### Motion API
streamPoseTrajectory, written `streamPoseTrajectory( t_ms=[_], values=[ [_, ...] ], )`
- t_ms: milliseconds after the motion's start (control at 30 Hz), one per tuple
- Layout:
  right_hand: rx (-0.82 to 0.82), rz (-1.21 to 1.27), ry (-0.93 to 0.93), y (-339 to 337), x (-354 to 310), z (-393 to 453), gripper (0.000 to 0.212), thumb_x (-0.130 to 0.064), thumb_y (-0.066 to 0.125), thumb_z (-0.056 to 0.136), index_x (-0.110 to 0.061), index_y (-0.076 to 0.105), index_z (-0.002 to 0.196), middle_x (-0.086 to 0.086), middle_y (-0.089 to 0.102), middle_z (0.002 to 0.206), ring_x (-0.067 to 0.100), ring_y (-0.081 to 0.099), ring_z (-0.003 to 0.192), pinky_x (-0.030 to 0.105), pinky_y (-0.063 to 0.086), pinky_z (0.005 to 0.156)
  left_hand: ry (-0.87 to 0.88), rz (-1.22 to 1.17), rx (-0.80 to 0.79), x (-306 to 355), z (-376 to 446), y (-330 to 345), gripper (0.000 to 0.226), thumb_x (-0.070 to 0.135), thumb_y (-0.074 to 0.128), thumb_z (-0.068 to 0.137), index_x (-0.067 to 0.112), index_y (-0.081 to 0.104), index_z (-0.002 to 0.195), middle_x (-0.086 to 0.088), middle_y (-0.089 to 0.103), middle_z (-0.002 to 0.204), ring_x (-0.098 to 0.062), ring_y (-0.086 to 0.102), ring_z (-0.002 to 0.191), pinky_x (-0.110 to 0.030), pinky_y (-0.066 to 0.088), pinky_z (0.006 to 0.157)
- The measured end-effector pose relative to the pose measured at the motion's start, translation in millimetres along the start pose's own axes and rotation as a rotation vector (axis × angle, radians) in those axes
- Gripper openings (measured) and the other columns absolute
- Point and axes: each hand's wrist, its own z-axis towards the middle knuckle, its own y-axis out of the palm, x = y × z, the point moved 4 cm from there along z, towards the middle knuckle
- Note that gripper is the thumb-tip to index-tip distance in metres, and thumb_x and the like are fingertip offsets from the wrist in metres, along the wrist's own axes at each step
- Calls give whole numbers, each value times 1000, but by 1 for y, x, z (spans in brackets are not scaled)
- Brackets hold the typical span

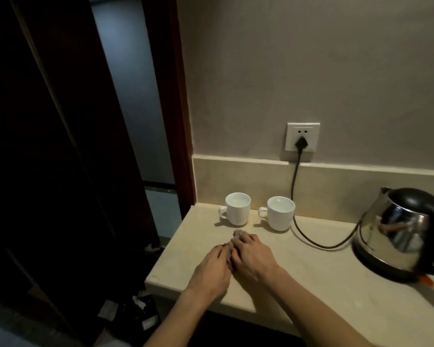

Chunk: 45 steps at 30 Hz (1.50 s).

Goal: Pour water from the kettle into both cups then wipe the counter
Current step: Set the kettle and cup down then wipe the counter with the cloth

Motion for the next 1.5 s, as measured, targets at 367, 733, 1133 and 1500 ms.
streamPoseTrajectory(
  t_ms=[367,733,1133,1500],
  values=[
    [47,-9,157,-21,90,-79,58,-52,21,102,-26,34,152,0,26,164,16,22,151,34,35,113,348,51,-65,81,24,57,46,28,37,110,18,39,155,-4,45,151,-18,45,134,-31,37,113],
    [190,-73,92,-24,80,-21,35,-25,36,100,-4,65,102,19,65,105,36,56,106,46,46,98,270,135,-90,48,86,60,44,33,39,111,26,41,155,-1,48,153,-20,55,130,-35,48,103],
    [14,-35,165,-26,94,-62,49,-45,33,102,-13,45,138,14,35,156,31,37,138,41,48,101,269,21,-86,75,43,63,55,48,40,101,32,40,154,4,51,142,-10,58,115,-30,52,101],
    [36,-148,329,-69,185,-141,48,-41,32,103,-19,47,144,9,42,155,26,42,138,37,37,111,458,13,-138,195,53,119,43,37,39,107,22,47,147,-3,51,136,-19,54,119,-35,50,98]
  ],
)
